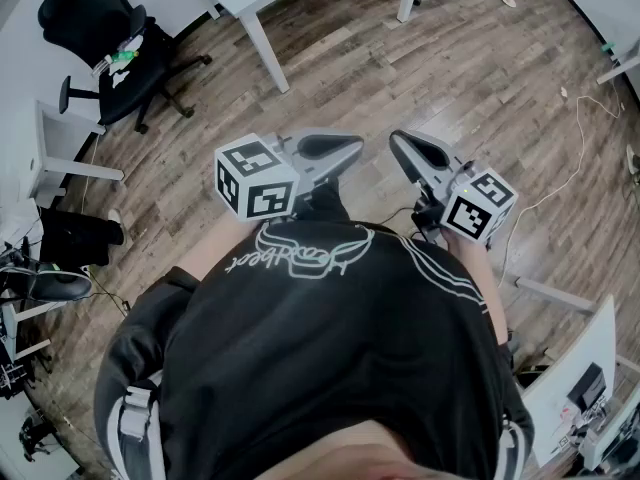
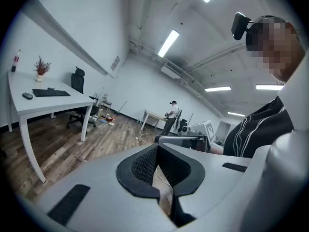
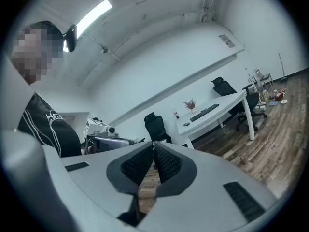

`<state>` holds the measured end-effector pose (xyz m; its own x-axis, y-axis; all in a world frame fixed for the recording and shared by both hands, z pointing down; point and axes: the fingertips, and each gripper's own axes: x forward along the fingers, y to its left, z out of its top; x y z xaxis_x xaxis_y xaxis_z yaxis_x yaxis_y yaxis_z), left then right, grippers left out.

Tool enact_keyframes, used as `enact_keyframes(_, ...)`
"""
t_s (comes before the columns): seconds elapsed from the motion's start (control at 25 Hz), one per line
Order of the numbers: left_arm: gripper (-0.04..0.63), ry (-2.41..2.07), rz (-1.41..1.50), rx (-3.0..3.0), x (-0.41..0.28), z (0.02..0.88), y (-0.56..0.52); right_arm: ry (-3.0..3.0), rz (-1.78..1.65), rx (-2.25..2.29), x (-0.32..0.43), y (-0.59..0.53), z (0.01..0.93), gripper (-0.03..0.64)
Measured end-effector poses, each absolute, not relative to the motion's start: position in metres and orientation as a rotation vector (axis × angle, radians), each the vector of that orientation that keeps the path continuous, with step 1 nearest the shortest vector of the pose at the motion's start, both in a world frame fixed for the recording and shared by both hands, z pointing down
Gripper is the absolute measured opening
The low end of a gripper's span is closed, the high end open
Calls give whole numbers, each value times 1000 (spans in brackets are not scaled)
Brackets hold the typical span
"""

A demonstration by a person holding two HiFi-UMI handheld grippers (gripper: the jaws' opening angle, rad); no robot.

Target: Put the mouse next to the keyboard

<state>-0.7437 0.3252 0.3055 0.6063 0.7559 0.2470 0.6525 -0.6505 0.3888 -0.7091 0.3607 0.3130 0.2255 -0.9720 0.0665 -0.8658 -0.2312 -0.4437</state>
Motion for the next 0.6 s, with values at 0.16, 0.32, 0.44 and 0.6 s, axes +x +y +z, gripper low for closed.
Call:
enact_keyframes(0.16,6,1132,562,2600,-742,303,322,1708,-473,-2205,-708,360,312,17)
enact_keyframes(0.32,6,1127,572,2603,-740,306,326,1676,-450,-2185,-705,366,310,17)
enact_keyframes(0.44,6,1120,597,2603,-733,309,329,1625,-425,-2126,-696,374,305,17)
enact_keyframes(0.6,6,1105,592,2548,-719,315,326,1589,-443,-2171,-678,377,317,17)
